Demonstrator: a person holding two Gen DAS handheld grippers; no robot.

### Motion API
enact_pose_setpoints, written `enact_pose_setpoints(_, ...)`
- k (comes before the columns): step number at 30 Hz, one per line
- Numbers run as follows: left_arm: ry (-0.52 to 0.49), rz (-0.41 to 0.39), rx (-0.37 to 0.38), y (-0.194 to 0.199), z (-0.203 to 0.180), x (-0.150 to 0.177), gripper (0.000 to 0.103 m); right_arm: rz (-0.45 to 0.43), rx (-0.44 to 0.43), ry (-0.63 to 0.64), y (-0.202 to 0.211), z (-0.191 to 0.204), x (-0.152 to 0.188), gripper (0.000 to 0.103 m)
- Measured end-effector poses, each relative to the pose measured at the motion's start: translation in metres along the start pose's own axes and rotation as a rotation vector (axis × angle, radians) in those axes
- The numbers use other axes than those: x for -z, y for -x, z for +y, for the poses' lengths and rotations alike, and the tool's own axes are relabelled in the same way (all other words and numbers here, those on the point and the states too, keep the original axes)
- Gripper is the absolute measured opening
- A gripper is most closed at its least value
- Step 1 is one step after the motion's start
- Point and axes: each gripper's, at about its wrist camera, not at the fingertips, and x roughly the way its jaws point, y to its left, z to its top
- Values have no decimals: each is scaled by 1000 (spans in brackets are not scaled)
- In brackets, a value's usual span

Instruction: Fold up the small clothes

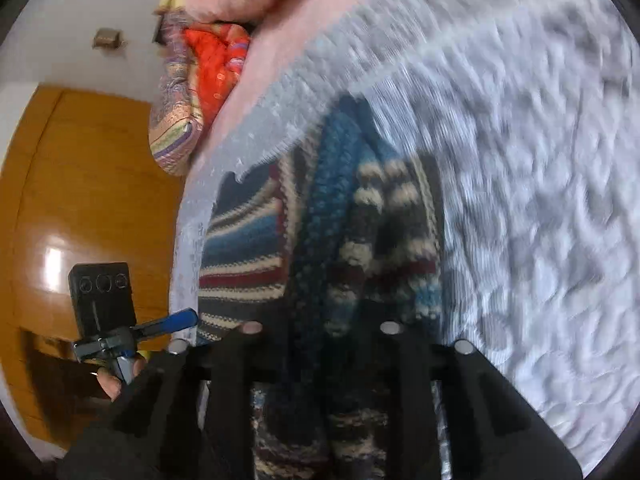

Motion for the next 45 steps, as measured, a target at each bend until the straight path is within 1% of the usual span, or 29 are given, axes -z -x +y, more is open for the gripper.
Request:
enact_pose_setpoints(2, -3, 5, 22, 2, 4, 5, 74, -65, -6, 14, 15, 2, 5, 17)
enact_pose_setpoints(3, -1, 9, 28, 1, 5, 6, 74, -82, 43, 8, 16, -5, 7, 18)
enact_pose_setpoints(5, 11, 27, 31, -3, 10, 8, 74, -51, 94, -27, 8, -21, 12, 31)
enact_pose_setpoints(6, 10, 31, 20, -5, 10, 8, 74, -50, 86, -32, 11, -23, 16, 33)
enact_pose_setpoints(7, 7, 30, 17, -4, 9, 8, 74, -78, 86, -29, 19, -20, 20, 41)
enact_pose_setpoints(9, -10, 22, 67, -1, 0, 6, 74, -149, 63, -25, 45, -11, 31, 43)
enact_pose_setpoints(10, -18, 20, 75, 0, -3, 6, 74, -151, 30, -31, 54, -8, 38, 43)
enact_pose_setpoints(12, -30, 30, 95, -4, -11, 4, 74, -85, -43, -32, 56, -3, 49, 43)
enact_pose_setpoints(14, -30, 53, 84, -13, -13, 0, 74, 15, -62, -29, 45, -3, 57, 46)
enact_pose_setpoints(15, -28, 68, 82, -17, -13, -1, 74, 55, -38, -22, 37, -3, 61, 46)
enact_pose_setpoints(16, -20, 93, 60, -26, -11, -2, 74, 81, 12, -9, 30, -4, 63, 38)
enact_pose_setpoints(17, -13, 106, 39, -30, -8, -2, 74, 94, 45, -3, 27, -6, 64, 23)
enact_pose_setpoints(19, -4, 126, 31, -37, -5, 1, 73, 95, 41, -4, 31, -6, 63, 19)
enact_pose_setpoints(22, -28, 143, 40, -37, -9, 0, 73, 70, 33, 31, 49, -4, 68, 20)
enact_pose_setpoints(23, -31, 143, 34, -38, -9, 0, 73, 60, 21, 38, 50, -2, 67, 27)
enact_pose_setpoints(24, -30, 142, 33, -37, -7, 0, 73, 65, 11, 28, 51, -3, 69, 29)
enact_pose_setpoints(25, -24, 140, 32, -38, -7, 0, 73, 67, 13, 18, 57, -9, 76, 40)
enact_pose_setpoints(26, -17, 137, 36, -38, -5, -1, 73, 63, 25, 9, 55, -9, 75, 44)
enact_pose_setpoints(28, -3, 134, 45, -38, -2, -1, 73, 82, 34, -4, 43, -10, 72, 41)
enact_pose_setpoints(29, -1, 135, 49, -37, 0, 0, 73, 102, 37, -8, 31, -9, 71, 34)
enact_pose_setpoints(30, -2, 137, 48, -36, -1, 0, 73, 111, 46, 1, 27, -7, 72, 22)
enact_pose_setpoints(31, 0, 140, 52, -34, -2, 0, 72, 99, 53, 11, 29, -6, 73, 19)
enact_pose_setpoints(33, -3, 145, 121, -29, -10, 3, 72, 59, 69, -32, 43, -17, 72, 17)
enact_pose_setpoints(36, -29, 168, 100, -33, -17, 8, 73, 99, 60, -79, 36, -38, 77, 18)
enact_pose_setpoints(38, -22, 206, 60, -45, -9, 13, 72, 101, 72, -51, 34, -34, 78, 23)
enact_pose_setpoints(40, -23, 217, 30, -50, -2, 15, 72, 102, 23, -34, 37, -22, 72, 29)
enact_pose_setpoints(41, -19, 214, 27, -51, 1, 15, 72, 81, 4, -20, 43, -15, 65, 43)
enact_pose_setpoints(42, -13, 210, 32, -50, 2, 15, 71, 59, 4, -9, 44, -9, 59, 50)
enact_pose_setpoints(45, -14, 211, 41, -49, 2, 15, 71, 23, 37, -8, 39, -3, 33, 52)
